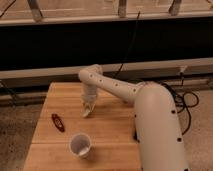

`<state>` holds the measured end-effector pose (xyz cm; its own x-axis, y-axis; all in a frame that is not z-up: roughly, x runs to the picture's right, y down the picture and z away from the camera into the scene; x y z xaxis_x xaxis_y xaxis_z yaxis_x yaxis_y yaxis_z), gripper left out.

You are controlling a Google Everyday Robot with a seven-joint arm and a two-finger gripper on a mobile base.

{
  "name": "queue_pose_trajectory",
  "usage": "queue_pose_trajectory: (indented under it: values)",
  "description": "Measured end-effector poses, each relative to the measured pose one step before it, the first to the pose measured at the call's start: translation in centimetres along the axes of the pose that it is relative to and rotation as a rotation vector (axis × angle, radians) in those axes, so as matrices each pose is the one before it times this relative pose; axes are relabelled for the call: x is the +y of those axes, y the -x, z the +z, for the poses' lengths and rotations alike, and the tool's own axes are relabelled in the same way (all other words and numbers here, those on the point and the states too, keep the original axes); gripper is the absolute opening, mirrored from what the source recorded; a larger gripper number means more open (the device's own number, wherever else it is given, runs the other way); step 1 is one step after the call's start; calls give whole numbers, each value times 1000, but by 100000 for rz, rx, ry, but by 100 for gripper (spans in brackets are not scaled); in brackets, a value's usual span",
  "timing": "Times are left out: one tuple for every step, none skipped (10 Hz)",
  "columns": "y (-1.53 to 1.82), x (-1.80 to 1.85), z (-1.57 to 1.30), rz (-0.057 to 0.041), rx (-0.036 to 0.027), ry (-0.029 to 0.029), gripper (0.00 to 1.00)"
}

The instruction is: Wipe the white sponge on the table

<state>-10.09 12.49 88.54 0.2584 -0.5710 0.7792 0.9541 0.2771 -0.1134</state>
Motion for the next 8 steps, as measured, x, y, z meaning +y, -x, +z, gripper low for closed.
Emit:
queue_pose_trajectory:
  values:
    - [-261, -293, -9, -667, -223, -235, 3]
    - [-283, -503, 71, -839, -271, -28, 3]
    - [-242, -491, -7, -763, -51, -173, 3]
    - [-257, -187, -2, -518, 10, -204, 3]
    - [-235, -190, -91, -731, 143, -377, 5]
    - [-283, -298, -191, -1778, 216, -735, 10]
    - [100, -162, -104, -909, -116, 358, 9]
    - [238, -353, -172, -1432, -70, 429, 3]
